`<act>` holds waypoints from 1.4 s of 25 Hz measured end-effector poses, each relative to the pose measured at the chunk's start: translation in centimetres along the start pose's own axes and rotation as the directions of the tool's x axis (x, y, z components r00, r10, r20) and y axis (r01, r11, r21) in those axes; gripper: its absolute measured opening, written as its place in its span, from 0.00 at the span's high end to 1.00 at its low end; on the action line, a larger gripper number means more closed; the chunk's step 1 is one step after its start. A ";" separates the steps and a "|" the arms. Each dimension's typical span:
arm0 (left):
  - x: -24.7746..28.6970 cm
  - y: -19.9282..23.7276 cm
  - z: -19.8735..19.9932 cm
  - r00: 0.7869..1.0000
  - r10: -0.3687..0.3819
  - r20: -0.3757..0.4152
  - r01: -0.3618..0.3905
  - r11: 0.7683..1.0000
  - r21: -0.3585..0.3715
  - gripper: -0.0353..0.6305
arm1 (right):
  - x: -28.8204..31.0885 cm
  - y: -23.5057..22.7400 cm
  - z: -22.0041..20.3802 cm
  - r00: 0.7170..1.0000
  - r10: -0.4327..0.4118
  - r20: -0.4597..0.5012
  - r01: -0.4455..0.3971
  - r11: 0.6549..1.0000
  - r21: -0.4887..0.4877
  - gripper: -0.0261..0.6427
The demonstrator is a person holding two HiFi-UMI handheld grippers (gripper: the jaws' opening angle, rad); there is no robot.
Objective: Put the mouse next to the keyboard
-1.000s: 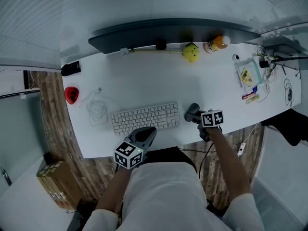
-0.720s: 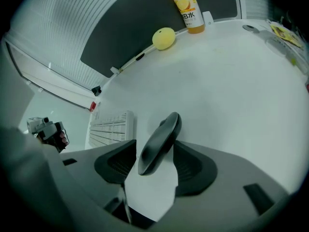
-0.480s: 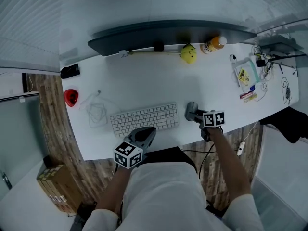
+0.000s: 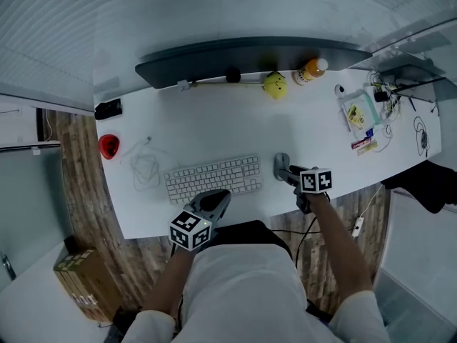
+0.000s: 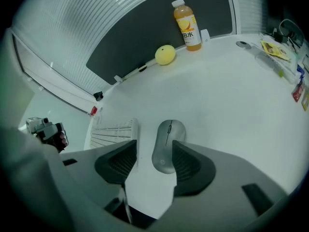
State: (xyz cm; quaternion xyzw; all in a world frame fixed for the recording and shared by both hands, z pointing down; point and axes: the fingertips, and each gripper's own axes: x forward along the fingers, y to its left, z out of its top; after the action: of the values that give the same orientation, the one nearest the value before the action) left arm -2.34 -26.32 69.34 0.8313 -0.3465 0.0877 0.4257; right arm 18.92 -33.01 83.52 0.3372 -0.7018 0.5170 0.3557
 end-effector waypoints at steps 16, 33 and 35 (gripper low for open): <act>-1.9 -7.5 -3.2 0.987 0.124 0.105 -0.129 0.990 0.051 0.91 | -9.2 4.9 -3.8 0.973 0.201 0.115 -0.172 0.960 -0.221 0.85; -5.8 -17.2 -10.1 0.927 0.276 0.255 -0.290 0.957 0.021 0.91 | -19.2 6.1 -12.2 0.927 0.332 0.172 -0.214 0.847 -0.486 0.91; -6.7 -18.0 -11.0 0.918 0.290 0.269 -0.303 0.953 0.007 0.91 | -19.9 6.8 -12.9 0.922 0.344 0.178 -0.212 0.833 -0.511 0.91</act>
State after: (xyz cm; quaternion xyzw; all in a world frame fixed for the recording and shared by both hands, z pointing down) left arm 6.04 -7.31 61.58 0.7835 -0.5199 0.0475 0.3371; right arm 25.48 -16.80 66.10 0.1968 -0.8906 0.3232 0.2525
